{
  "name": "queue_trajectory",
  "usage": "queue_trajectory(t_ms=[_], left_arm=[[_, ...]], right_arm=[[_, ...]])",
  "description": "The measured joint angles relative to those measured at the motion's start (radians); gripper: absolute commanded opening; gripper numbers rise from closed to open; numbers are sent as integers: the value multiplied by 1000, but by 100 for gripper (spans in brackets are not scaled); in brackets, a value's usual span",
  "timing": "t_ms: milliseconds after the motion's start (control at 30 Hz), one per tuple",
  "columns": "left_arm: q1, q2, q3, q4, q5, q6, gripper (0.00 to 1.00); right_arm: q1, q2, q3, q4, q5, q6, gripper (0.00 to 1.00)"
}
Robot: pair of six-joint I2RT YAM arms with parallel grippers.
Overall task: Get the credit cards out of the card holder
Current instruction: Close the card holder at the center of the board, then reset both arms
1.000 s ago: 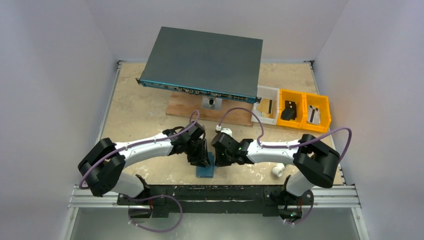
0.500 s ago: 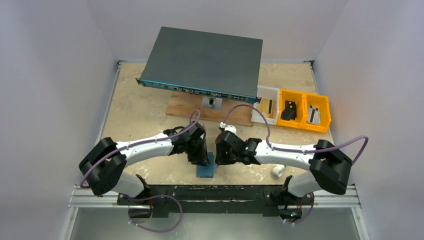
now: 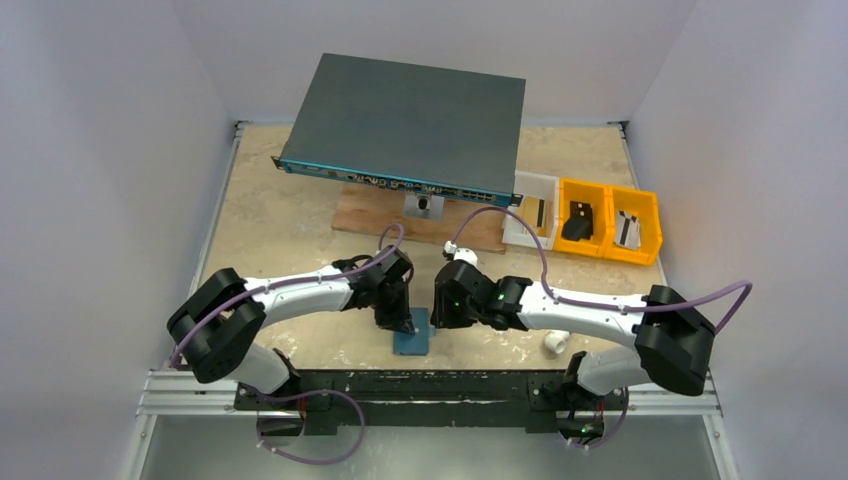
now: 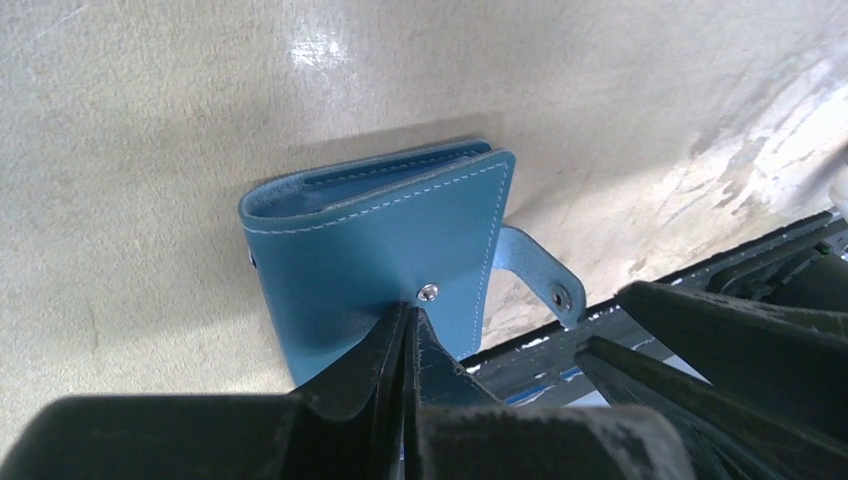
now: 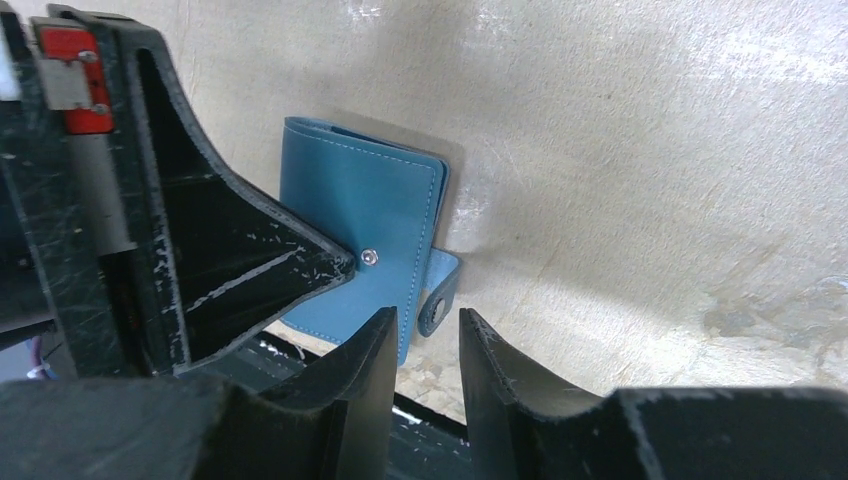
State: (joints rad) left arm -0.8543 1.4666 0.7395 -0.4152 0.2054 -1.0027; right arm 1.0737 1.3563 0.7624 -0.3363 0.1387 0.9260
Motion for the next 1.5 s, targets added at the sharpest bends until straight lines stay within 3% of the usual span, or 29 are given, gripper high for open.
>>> queue_trajectory(t_ms=[233,533,833,1200,1400,1500], left_arm=[[1,35,1,13,2,-1,0],[1,35,1,13,2,0,0],[1,34,5,3,2,4,0],[1,-105,47,-134,-47,53,6],[1,-252,96,-246,-117,80,14],[2,-317,130,-311,-161,100,24]], right_arm=[[0,13,-8,37,-11,9,28],[0,170,5,148,-80,16,20],[-1,218,39,134,-86,17,17],[0,227,56,145,-78,24,25],[0,218,79,127,-74,20,36],[0,198,105,103,-63,13,39]])
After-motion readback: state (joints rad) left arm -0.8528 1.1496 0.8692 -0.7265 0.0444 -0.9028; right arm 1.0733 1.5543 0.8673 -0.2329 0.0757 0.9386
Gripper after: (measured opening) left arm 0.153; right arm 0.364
